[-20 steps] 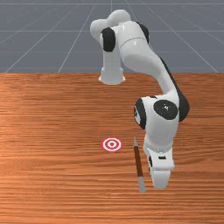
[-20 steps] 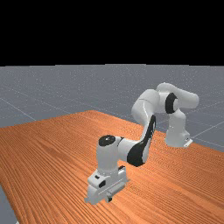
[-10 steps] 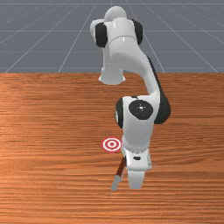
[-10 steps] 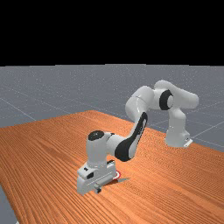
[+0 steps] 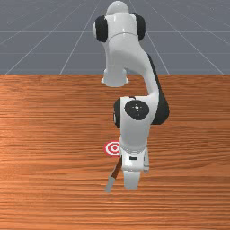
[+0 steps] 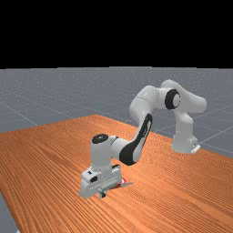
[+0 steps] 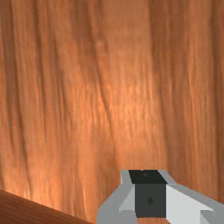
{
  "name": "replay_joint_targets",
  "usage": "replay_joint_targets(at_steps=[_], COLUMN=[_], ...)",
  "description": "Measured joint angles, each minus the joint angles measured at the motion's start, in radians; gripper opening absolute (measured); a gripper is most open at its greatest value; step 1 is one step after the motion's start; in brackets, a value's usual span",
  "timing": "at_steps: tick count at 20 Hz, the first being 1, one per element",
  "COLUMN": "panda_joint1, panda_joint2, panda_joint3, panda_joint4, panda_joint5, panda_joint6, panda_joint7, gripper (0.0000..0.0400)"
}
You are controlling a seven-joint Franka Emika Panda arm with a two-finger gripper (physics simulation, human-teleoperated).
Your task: Pick up the pen and put it to the marker
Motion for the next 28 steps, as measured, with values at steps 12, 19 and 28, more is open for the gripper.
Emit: replay_joint_targets(at_steps=[12,19,28], panda_joint1=[0.019,-0.033,-0.179], panda_joint2=[-0.128,-0.131,-0.131], panda_joint3=[-0.042,-0.063,0.099], panda_joint4=[-0.246,-0.253,-0.251], panda_joint5=[-0.063,-0.075,0.079], panda_joint6=[0.117,0.123,0.093], panda_joint7=[-0.009,-0.065,-0.245], gripper=[0.0,0.0,0.0006])
